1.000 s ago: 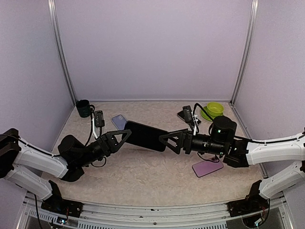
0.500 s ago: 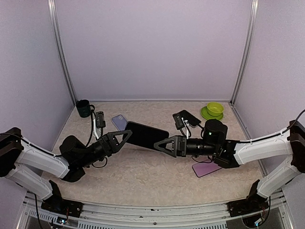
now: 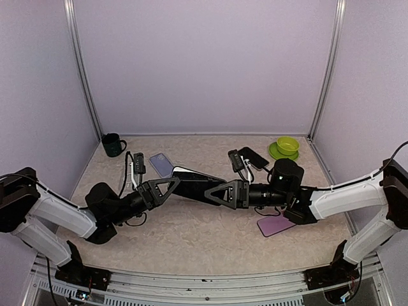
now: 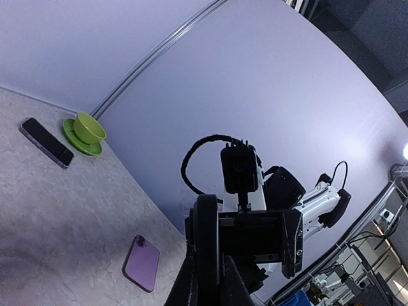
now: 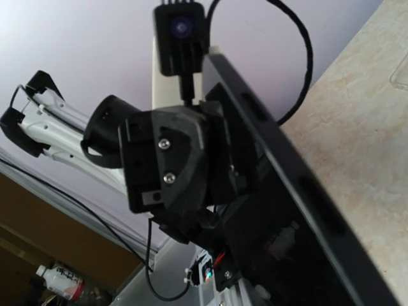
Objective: Put the phone into the phone case
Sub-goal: Pass from the left arm to the right
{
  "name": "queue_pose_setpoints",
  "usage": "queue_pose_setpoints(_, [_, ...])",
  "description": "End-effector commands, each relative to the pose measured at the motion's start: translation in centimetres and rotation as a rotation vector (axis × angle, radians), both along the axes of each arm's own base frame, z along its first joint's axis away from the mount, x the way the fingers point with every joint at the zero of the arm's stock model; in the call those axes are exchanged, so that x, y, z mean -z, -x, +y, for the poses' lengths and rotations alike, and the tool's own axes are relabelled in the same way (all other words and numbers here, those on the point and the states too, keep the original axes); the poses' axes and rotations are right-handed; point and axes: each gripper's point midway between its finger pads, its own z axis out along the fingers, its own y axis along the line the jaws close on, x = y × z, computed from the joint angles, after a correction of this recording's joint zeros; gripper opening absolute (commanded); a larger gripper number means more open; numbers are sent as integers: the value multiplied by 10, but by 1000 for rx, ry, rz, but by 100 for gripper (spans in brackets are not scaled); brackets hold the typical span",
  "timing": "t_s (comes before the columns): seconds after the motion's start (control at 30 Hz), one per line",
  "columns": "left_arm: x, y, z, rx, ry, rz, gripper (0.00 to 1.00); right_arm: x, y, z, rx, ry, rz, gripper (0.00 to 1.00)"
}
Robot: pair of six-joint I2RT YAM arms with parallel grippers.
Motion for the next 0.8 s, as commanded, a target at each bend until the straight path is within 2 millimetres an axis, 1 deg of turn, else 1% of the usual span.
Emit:
queue_pose_setpoints(0.0, [-19,1,1,3,85,-24,0,-15,0,4,-25,-50,-28,81])
queue_pose_setpoints(0.4, [-6,-2,-4,22,101,22,0,-12,2,7,-46,-65,-26,76])
queue_pose_setpoints(0.5, [-4,-2,-3,19,101,26,0,-13,2,6,-44,-67,-31,72])
queue_pose_setpoints(0.63, [-2,-4,-1,6,94,34,0,-14,0,5,-29,-70,-42,62])
queue_pose_setpoints(0.67, [-1,-4,-1,5,93,36,0,-15,0,4,-27,-72,-46,57])
queue_pose_setpoints(0.77, [0,-4,-2,6,91,40,0,-18,1,4,-33,-85,-57,35])
